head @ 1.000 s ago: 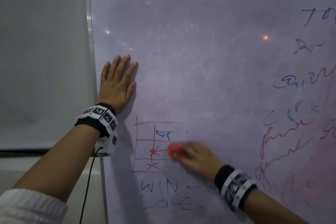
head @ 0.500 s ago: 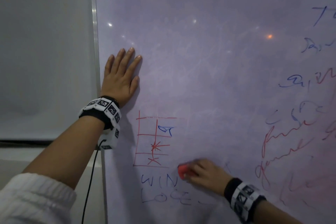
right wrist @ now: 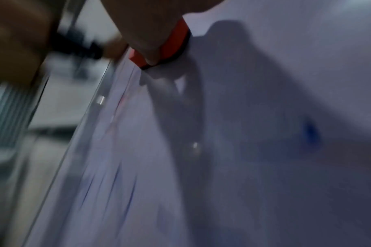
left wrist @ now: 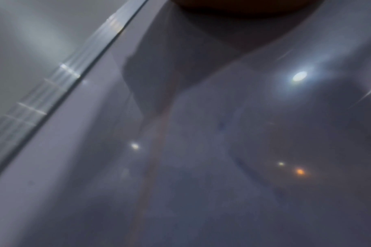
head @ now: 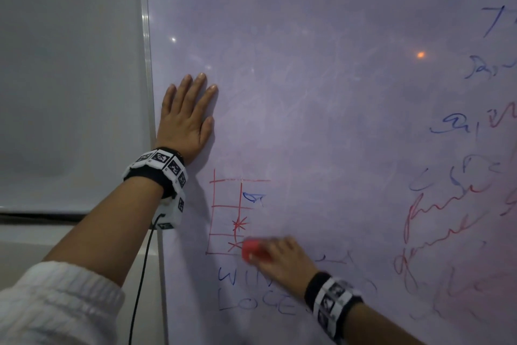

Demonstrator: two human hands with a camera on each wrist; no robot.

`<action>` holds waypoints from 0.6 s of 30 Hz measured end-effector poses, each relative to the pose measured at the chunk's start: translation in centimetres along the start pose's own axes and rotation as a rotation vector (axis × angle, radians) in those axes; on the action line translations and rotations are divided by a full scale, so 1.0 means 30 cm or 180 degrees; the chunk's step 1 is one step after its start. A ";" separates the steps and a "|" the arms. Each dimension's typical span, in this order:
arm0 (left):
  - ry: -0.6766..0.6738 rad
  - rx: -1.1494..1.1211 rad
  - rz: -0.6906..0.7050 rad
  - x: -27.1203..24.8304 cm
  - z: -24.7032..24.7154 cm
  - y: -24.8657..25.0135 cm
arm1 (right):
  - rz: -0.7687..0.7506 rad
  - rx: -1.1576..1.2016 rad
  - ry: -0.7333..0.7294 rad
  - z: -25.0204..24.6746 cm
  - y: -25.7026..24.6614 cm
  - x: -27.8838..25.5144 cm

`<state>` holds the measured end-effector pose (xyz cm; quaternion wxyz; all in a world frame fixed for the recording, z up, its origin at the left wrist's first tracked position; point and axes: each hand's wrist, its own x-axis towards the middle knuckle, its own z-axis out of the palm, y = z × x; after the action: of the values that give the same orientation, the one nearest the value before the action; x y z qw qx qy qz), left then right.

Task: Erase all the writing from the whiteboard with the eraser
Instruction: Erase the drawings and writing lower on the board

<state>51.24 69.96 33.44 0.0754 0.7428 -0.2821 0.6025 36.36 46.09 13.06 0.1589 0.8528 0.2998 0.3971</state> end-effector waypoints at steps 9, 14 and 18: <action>-0.0035 0.0001 0.0009 -0.004 -0.003 0.000 | 0.1186 0.0030 0.1568 -0.278 0.306 0.382; -0.0009 0.0017 0.0017 -0.002 -0.003 0.002 | 0.1571 0.0552 0.1029 -0.210 0.193 0.349; -0.0111 0.0048 0.0049 0.002 -0.012 0.005 | -0.0117 0.0123 -0.0260 0.001 -0.046 0.097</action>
<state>50.86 69.97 33.57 0.0602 0.7515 -0.2845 0.5922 37.32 48.98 14.03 0.1618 0.8656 0.3163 0.3530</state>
